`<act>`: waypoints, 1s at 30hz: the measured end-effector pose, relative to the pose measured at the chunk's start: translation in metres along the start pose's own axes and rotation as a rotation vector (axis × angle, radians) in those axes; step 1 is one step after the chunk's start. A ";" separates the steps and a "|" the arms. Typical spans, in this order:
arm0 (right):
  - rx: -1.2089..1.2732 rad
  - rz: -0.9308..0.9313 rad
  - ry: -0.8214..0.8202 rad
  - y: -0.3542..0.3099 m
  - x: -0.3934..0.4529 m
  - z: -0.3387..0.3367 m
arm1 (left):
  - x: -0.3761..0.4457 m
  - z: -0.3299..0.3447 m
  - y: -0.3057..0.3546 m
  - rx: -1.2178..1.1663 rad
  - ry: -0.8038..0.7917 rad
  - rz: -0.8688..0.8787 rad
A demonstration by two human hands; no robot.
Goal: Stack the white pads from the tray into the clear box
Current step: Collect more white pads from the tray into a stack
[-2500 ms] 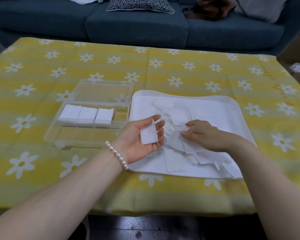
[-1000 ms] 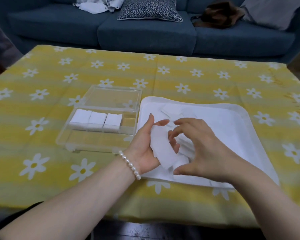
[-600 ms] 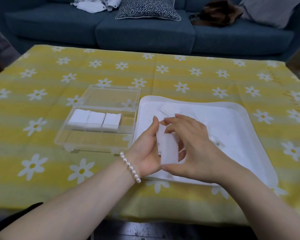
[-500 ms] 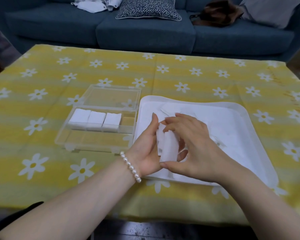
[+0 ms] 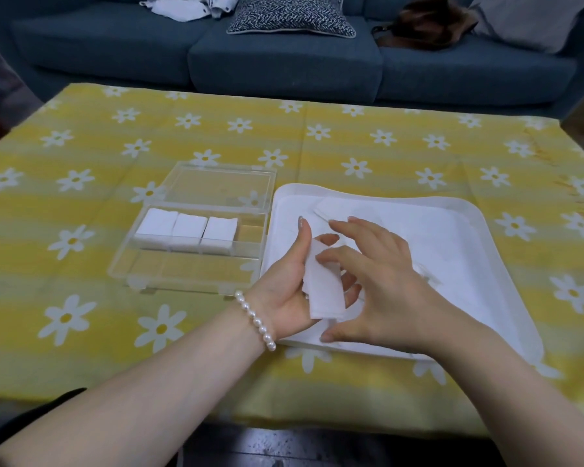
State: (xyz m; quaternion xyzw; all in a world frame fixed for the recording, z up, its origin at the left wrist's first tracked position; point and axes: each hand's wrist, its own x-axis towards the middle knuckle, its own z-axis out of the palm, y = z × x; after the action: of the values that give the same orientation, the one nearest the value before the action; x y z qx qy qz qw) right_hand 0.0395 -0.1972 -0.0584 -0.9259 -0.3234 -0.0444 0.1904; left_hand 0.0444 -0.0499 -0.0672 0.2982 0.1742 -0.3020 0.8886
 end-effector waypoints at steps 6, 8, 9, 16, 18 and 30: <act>0.150 0.070 0.074 -0.001 0.001 -0.002 | 0.002 -0.003 0.000 0.049 -0.036 -0.004; 0.228 0.061 0.134 -0.002 0.002 -0.006 | 0.002 -0.004 0.001 0.058 -0.059 -0.002; 0.265 0.053 0.192 -0.002 0.002 -0.007 | 0.003 -0.004 0.001 0.056 -0.065 0.002; 0.094 0.104 0.643 0.000 0.005 -0.002 | 0.006 -0.007 -0.002 -0.045 -0.118 -0.019; -0.091 0.070 0.646 -0.001 0.006 0.004 | 0.006 -0.007 -0.002 -0.068 -0.146 -0.017; 0.185 0.137 0.209 -0.020 0.007 -0.006 | 0.013 -0.013 0.000 0.049 -0.218 0.039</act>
State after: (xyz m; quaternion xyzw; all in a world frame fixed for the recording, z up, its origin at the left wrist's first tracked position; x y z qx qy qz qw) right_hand 0.0330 -0.1812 -0.0447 -0.9147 -0.2406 -0.0974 0.3098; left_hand 0.0523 -0.0469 -0.0835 0.2886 0.0633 -0.3192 0.9005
